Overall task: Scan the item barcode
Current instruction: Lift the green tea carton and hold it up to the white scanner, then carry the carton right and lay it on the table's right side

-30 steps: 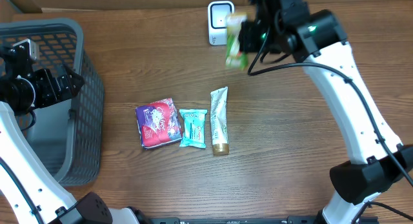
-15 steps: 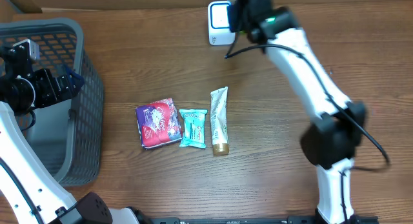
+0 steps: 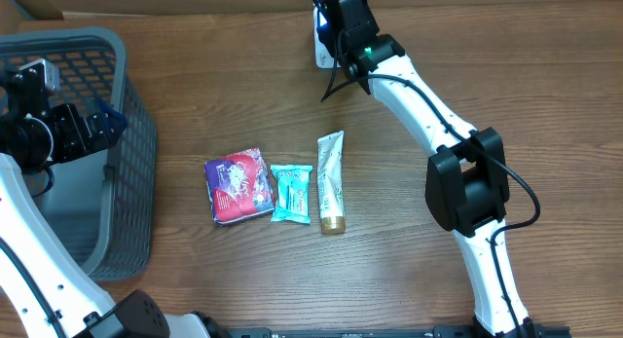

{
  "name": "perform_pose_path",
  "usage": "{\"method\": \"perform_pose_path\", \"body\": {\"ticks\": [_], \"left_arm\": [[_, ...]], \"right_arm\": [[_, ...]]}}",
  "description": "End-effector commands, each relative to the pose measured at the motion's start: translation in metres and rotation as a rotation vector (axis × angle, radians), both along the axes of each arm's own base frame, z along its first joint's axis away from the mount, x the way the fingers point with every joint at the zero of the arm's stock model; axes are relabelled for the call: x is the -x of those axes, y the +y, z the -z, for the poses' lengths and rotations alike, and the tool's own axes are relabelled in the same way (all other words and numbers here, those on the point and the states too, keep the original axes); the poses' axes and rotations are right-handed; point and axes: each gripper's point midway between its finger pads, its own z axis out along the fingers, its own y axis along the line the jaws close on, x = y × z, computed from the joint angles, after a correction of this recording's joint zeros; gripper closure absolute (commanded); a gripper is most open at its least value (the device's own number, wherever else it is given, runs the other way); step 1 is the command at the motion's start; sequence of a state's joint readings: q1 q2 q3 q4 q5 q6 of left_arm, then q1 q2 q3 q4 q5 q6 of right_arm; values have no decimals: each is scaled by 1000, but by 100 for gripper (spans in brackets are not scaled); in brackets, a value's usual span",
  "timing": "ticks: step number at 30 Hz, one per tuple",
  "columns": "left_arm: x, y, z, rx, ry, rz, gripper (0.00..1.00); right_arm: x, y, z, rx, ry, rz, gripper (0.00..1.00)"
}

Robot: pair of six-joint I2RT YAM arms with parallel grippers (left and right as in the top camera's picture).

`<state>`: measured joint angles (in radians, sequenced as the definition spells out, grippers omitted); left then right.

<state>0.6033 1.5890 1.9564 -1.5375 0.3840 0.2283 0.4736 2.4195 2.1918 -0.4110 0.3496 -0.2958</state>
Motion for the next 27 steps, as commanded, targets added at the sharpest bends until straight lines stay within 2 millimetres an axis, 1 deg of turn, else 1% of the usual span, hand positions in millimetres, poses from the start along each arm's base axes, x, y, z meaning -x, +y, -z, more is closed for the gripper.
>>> {"method": "perform_pose_path", "body": {"ticks": [1,9,12,14,16,17,18,20,23,24,26,27], "left_arm": [[-1,1,1,-2,4,4,0],[-1,1,1,-1,4,4,1],[-1,1,1,-2,4,4,0],[-1,1,1,-2,4,4,0],[-1,1,1,-2,4,4,0],[-1,1,1,-2,4,4,0],[-1,1,1,-2,4,4,0],[-1,1,1,-2,4,4,0],[-1,1,1,-2,4,4,1],[-1,1,1,-2,4,4,1],[-1,1,1,-2,4,4,0],[-1,1,1,-2,4,3,0]], "right_arm": [[2,9,-25,94,-70,-30,96],[10,34,-29,151,-97,-111,96],[13,38,-27,170,-91,-126,96],[18,38,-26,177,-71,-132,96],[29,43,-29,181,-41,-154,96],[36,46,-34,166,-26,-160,96],[45,49,-42,131,-10,-156,96],[63,52,-63,55,17,-150,96],[99,57,-97,-44,81,-199,96],[113,55,-109,-85,109,-214,96],[138,51,-128,-162,166,-219,96],[152,44,-137,-208,205,-202,96]]}}
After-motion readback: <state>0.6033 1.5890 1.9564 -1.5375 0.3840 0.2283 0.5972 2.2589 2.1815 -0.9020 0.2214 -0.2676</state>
